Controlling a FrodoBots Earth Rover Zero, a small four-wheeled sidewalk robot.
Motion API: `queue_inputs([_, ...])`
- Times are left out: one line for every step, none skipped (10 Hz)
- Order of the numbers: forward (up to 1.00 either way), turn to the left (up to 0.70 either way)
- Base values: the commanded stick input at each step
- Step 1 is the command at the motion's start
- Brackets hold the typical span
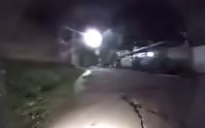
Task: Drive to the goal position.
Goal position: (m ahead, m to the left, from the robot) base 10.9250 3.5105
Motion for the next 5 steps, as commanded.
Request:
queue_inputs([0.5,0.0])
queue_inputs([0.5,0.0])
queue_inputs([0.5,0.0])
queue_inputs([0.5,0.0])
queue_inputs([0.5,0.0])
